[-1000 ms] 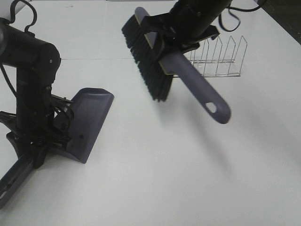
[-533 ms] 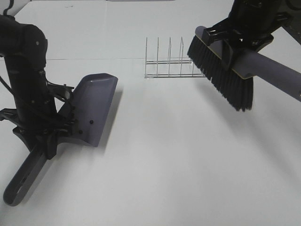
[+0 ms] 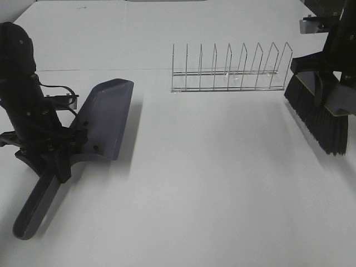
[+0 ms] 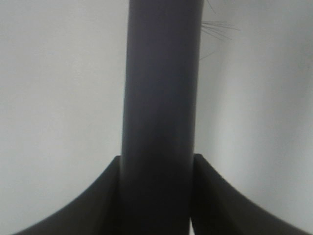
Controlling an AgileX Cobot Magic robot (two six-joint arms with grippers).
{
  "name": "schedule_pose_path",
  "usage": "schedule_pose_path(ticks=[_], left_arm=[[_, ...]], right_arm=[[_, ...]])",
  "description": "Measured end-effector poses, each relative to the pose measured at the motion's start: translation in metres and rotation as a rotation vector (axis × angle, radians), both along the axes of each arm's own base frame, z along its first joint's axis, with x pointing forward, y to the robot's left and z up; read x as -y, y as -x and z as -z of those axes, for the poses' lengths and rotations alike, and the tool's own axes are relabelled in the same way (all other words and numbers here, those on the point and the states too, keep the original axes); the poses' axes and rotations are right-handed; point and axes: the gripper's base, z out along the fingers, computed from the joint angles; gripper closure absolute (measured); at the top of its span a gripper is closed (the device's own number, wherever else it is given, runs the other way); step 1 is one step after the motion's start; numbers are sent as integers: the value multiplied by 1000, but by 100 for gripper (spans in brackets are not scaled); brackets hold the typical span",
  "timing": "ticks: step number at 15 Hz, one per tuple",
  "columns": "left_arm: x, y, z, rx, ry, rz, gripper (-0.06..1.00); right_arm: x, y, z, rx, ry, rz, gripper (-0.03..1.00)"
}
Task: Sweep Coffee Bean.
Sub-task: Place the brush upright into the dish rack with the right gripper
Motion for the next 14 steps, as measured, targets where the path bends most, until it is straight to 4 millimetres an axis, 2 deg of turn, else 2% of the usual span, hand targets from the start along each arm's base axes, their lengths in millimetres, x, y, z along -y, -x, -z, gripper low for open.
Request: schedule_pose_path(ticks=[4,10,12,13,14], left_arm=[[0,0,0,0,0,0,63],[0,0,0,0,0,0,63],[0,0,0,0,0,0,63],[0,0,0,0,0,0,63],[0,0,0,0,0,0,63]], right_arm=[[5,-22,15,2,6,15,69],[5,-72,34,68,14,13,69],[3,-82,40,65,8,15,69],[2,-98,41,122,4,14,69],[2,-105,38,152,3,14,69]])
